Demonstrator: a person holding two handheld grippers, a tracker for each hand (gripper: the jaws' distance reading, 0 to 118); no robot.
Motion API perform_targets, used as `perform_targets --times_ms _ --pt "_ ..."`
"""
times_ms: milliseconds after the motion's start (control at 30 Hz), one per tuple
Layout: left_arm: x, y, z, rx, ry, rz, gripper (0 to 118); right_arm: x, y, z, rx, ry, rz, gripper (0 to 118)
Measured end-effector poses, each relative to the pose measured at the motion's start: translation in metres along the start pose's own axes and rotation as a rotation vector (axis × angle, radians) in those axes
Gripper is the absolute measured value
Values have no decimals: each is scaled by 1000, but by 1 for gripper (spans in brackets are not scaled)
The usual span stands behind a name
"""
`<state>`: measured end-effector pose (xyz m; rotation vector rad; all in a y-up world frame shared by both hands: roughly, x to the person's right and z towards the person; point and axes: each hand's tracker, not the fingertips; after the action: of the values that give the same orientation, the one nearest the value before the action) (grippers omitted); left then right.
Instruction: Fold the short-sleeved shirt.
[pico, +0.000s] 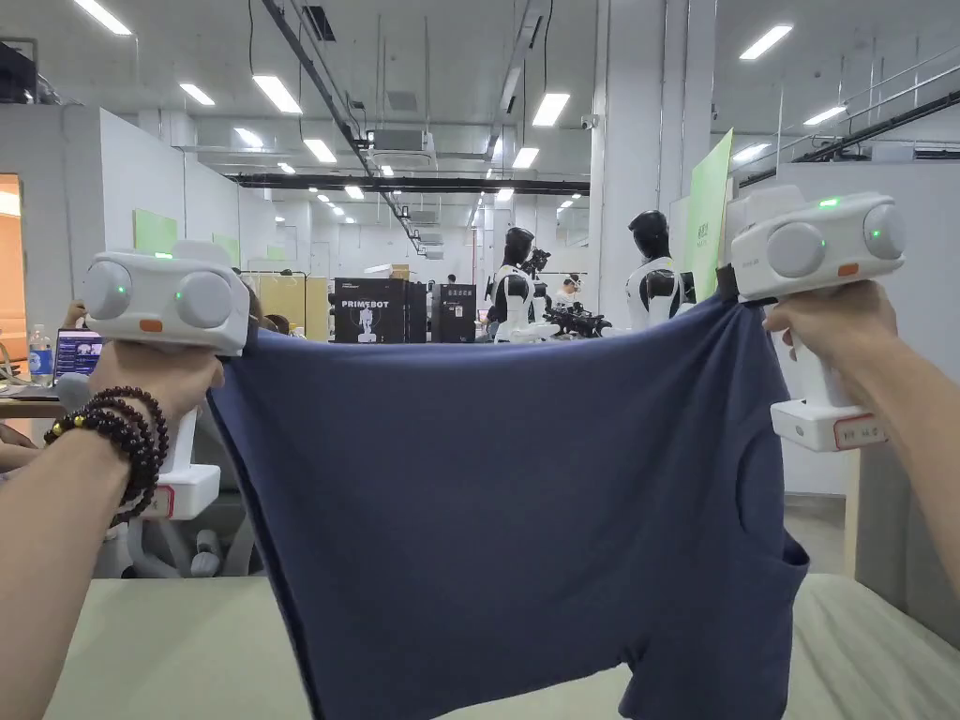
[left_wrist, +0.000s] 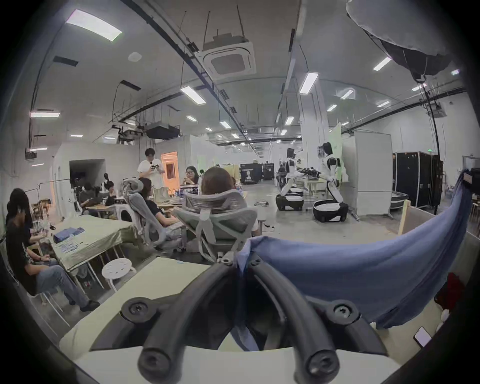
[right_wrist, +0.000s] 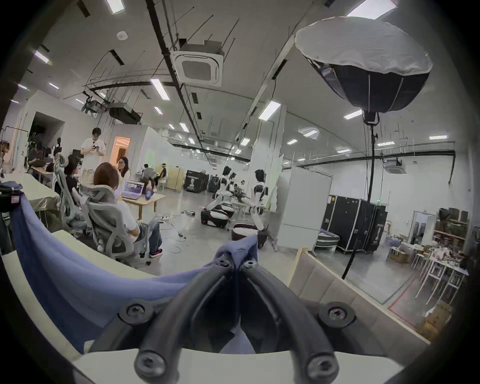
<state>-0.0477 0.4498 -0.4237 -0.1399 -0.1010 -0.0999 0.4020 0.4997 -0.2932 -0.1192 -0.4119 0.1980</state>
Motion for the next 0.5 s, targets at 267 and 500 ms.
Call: perform_targets --times_ms 267,500 --pt "10 -73 -19 -75 -22 -37 3 -14 -72 -20 -79 34 -10 2" --pt "17 -111 -23 -151 -78 -52 3 -24 -115 -22 -153 42 -3 2"
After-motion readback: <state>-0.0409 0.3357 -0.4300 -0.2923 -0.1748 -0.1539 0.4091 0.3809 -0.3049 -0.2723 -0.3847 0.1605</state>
